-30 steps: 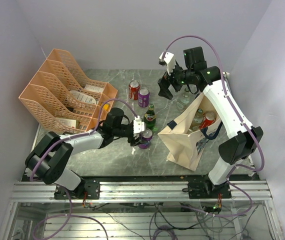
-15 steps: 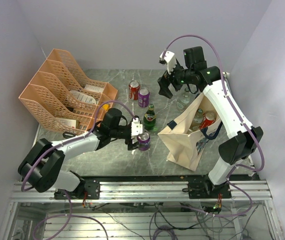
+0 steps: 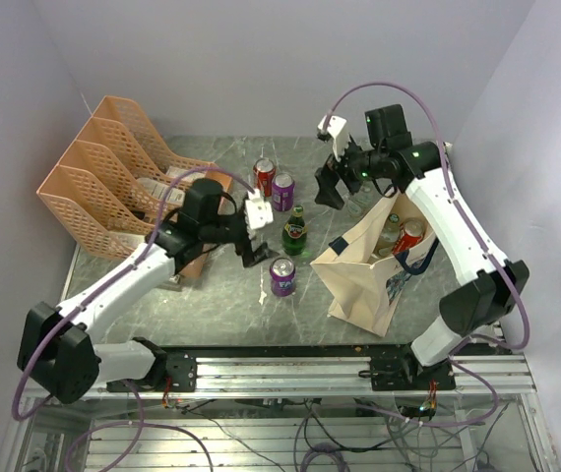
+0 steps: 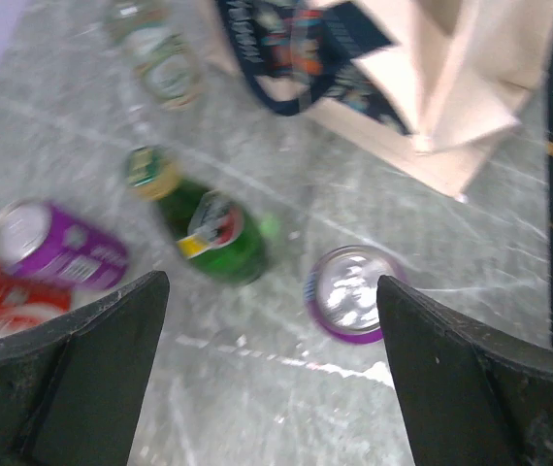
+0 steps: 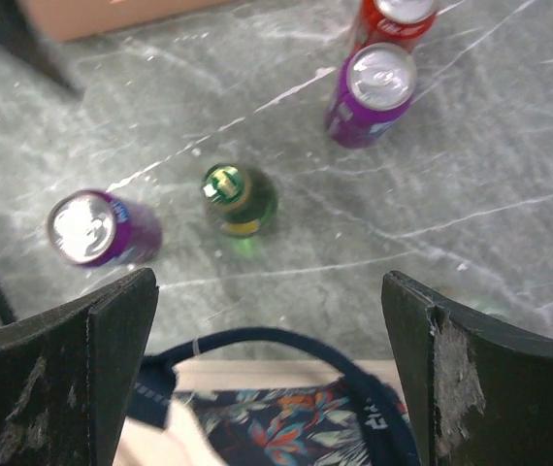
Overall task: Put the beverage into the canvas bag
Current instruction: Place the drink at the center of the board, then pick up the drink from the center of the board.
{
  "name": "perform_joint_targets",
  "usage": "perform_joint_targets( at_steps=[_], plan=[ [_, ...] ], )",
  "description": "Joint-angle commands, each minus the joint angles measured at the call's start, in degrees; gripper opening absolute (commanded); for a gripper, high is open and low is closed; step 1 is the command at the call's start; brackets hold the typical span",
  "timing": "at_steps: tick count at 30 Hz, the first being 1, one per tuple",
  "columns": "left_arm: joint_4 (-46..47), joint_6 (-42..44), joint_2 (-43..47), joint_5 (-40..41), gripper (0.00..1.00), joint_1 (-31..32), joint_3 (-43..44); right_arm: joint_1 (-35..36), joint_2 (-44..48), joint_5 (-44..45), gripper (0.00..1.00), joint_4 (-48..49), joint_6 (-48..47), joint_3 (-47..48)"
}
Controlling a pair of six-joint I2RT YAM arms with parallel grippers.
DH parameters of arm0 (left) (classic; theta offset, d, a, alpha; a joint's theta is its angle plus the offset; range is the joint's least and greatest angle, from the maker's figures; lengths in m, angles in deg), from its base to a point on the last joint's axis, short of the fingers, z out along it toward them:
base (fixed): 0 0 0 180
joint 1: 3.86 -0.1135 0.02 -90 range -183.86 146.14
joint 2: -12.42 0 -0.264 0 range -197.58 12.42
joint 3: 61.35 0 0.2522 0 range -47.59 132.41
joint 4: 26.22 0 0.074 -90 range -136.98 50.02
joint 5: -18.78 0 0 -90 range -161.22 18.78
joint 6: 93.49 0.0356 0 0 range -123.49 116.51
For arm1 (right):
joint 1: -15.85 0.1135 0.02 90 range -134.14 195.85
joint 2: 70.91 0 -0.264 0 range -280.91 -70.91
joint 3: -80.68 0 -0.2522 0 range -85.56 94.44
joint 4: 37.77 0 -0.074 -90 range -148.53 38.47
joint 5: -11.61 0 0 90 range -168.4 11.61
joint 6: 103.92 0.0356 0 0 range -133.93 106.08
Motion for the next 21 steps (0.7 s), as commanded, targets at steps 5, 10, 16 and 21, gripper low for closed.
perform_joint_targets(
  at_steps=[5,10,16,21],
  plan=[
    [-9.9,-18.1,1.5,7.8,0.97,-15.8,8.3,9.1,8.0,-2.1,0.99,-6.2,-7.0,-8.6],
    [-11.4,-30.5,-2.3,11.6,0.97,-23.1,13.4,16.9,6.9,-0.6,0.99,-7.7,-13.0,-9.4],
    [-17.8,-36.9,-6.5,17.2,0.97,-28.5,18.8,22.3,2.4,0.3,0.99,-10.4,-21.5,-10.4],
    [-18.5,-38.0,-4.1,19.8,0.97,-30.1,18.2,24.4,-2.1,1.1,1.00,-10.8,-26.0,-11.4]
  ],
)
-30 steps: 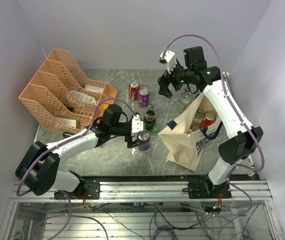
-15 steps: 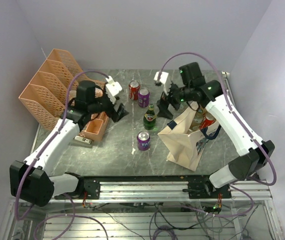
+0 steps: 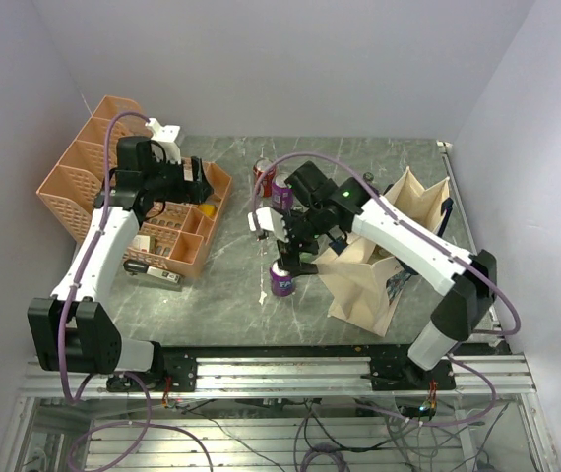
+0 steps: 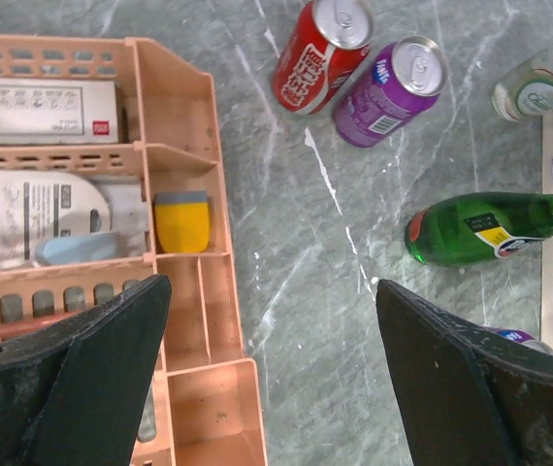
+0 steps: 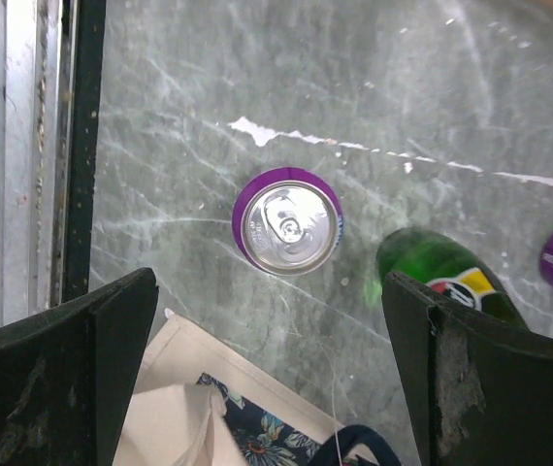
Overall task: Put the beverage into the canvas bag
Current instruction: Pick up the drink from the center of the board.
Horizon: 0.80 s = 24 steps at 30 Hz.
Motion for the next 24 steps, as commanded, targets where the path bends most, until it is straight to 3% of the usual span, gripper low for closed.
perform_joint_targets(
  at_steps=[1,9,18,24],
  plan=[
    [-2.8,-3.4,3.1,3.3,0.96,-1.1,1.1,1.9,-3.7,1.9,1.00,-2.0,-6.3,-1.0],
    [-2.8,-3.0,8.9,2.1,0.96,-2.2,-2.6,2.8,-7.6,4.7,1.00,0.1,-10.0,-3.3],
    [-2.9,-2.9,8.9,1.2,0.95,-3.4,-2.3,3.0,-13.0,4.6,0.99,5.5,-8.5,-4.8],
    [-1.8,-3.2,8.5,0.3,0.94,-3.9,-2.7,3.1,-13.8,4.3,0.89,7.0,-7.9,-6.6]
  ],
)
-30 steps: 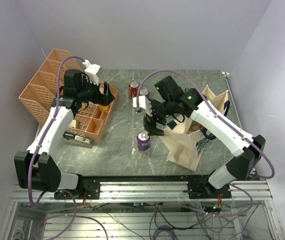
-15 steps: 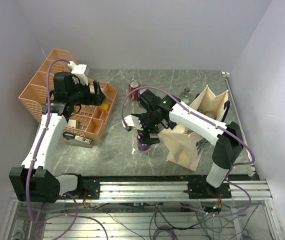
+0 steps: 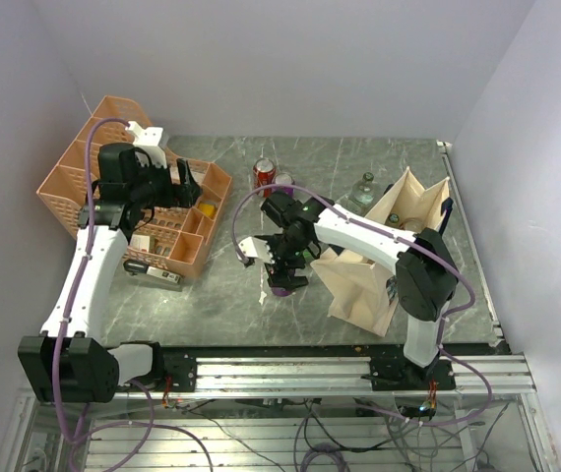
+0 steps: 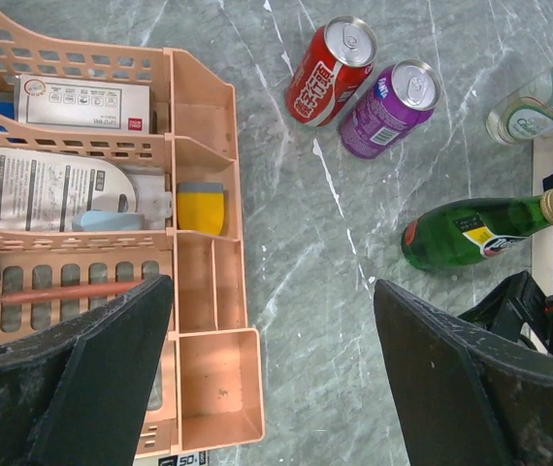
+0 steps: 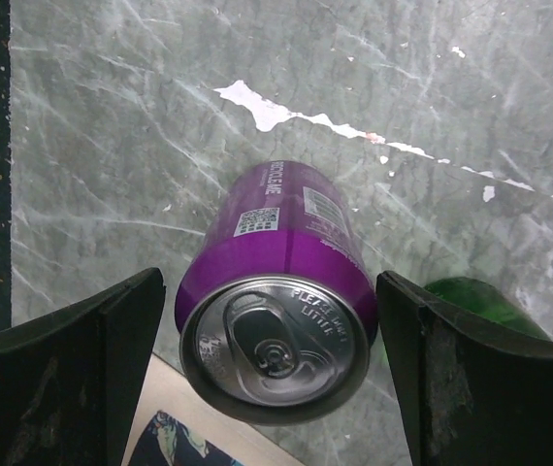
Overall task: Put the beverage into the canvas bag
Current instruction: Pick up the drink from the center of the board.
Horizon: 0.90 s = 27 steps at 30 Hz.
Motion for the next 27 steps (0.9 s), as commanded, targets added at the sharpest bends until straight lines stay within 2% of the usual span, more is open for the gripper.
perform_joint_targets(
  at_steps=[1,14,20,27],
  plan=[
    [0.9,-0.2,-0.5,-1.8,0.94,-0.9,-0.2,0.3,0.5,-0.4,0.86,2.2,0.3,-1.5],
    [1.3,3.4,-1.5,-5.3,0.91,-0.7,-1.0,0.2,3.3,0.5,0.53,5.1,2.5,-1.7],
    [0.8,5.6,-1.4,-4.1,0.90,0.3,0.0,-1.9,6.1,-2.2,0.44,3.9,8.0,4.6],
    [1.6,5.2,-3.9,-2.7,0.89,3.3,2.0,-6.2,13.8,-3.4,0.40,-1.5,13.6,12.8]
  ],
)
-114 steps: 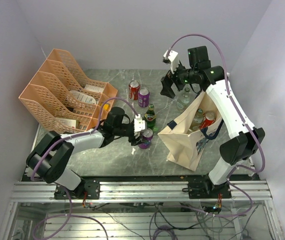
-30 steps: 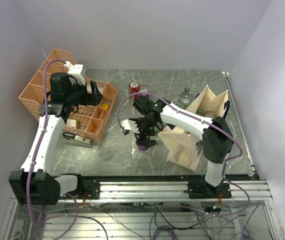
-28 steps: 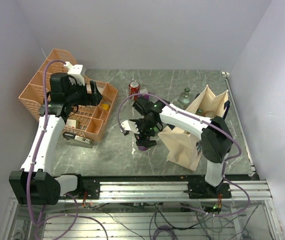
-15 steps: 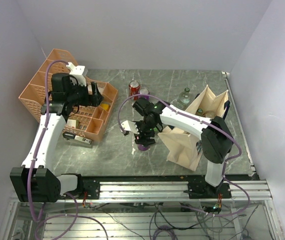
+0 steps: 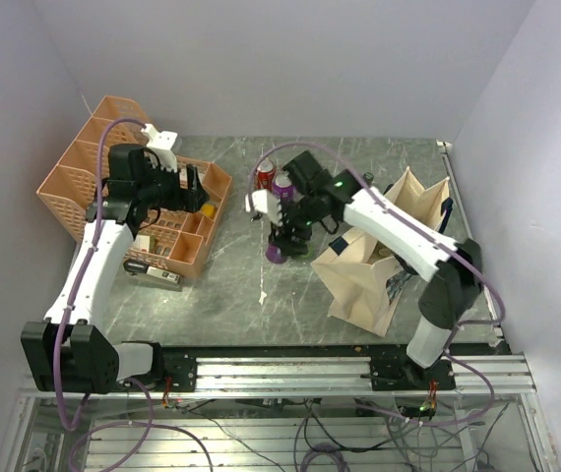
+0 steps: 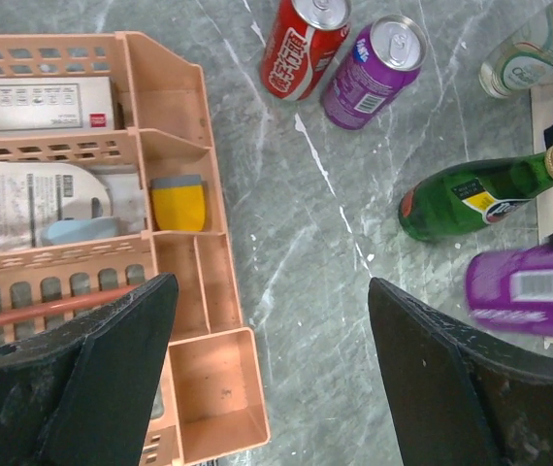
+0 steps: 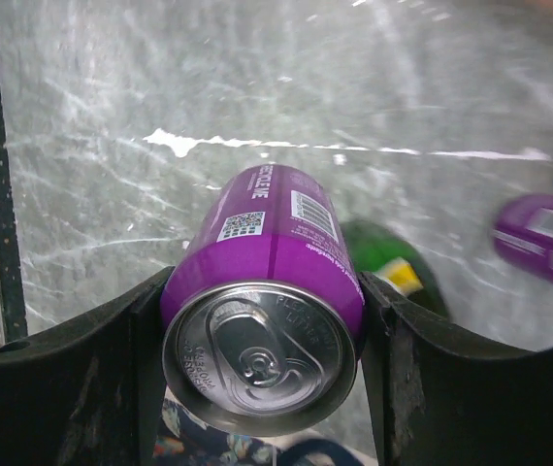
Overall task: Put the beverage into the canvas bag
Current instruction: Pick up the drink from the center of the board, then place the drink in the canvas bag.
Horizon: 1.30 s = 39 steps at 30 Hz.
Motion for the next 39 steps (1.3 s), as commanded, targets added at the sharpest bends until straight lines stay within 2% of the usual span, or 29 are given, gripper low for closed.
perform_joint_targets(
  at_steps=[1,7,14,19,24,28,35,39],
  plan=[
    [1.6,0.7,-1.9,0.8,0.89,2.5,3.1,-2.1,9.3,-1.6,0.40,-3.3,4.3,7.6],
    [2.9,-0.5,-5.1,1.2,0.88,5.6,6.9,-6.1,15.7,0.9,0.40,-8.1,8.7,16.0],
    [4.5,-0.4,-11.9,1.1,0.88,15.4,14.5,-12.2,21.4,8.4,0.38,-14.4,13.8,20.0],
    [5.2,-1.5,-17.2,0.1,0.88,25.0,20.0,-18.0,25.8,12.5,0.37,-16.6,16.3,17.4],
    [5.8,-2.3,-22.6,-2.3,0.91,34.0,25.6,-21.3,33.8,17.8,0.35,-15.5,15.4,7.7],
    [7.4,-2.9,-27.6,-4.9,0.97,39.8,29.2,-24.0,37.4,19.1,0.35,-15.8,15.7,1.2],
    [10.9,-8.5,-36.9,-9.1,0.98,44.8,35.0,-27.7,38.6,16.8,0.34,-16.8,17.5,-3.3],
    [12.2,-11.5,-41.2,-9.3,0.89,45.8,37.2,-29.6,37.4,14.2,0.34,-16.3,19.3,-5.3]
  ],
)
